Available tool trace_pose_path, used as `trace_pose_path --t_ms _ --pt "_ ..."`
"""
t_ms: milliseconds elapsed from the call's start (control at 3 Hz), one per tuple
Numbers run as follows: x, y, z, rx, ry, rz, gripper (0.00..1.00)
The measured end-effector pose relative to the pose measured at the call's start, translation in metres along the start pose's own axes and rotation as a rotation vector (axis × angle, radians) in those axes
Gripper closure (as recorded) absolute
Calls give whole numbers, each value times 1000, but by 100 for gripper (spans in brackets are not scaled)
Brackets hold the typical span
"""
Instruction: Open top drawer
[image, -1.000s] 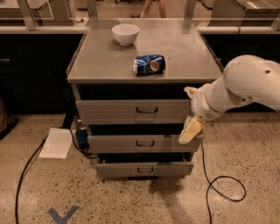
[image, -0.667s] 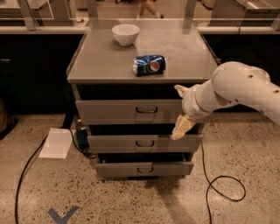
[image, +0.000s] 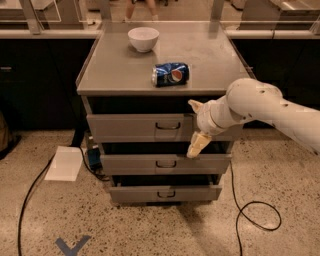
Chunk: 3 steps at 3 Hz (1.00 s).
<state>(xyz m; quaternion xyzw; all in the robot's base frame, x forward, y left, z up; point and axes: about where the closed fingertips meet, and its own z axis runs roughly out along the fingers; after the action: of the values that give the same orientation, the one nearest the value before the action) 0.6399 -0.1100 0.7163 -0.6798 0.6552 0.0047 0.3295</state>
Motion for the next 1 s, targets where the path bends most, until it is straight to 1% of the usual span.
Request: trace_pose_path --t_ms 333,667,1000 --pt "12 8 19 -30 -6 25 0" --pt "21 9 37 -50 -8 36 0" --pt "27 4 51 -69 5 50 0"
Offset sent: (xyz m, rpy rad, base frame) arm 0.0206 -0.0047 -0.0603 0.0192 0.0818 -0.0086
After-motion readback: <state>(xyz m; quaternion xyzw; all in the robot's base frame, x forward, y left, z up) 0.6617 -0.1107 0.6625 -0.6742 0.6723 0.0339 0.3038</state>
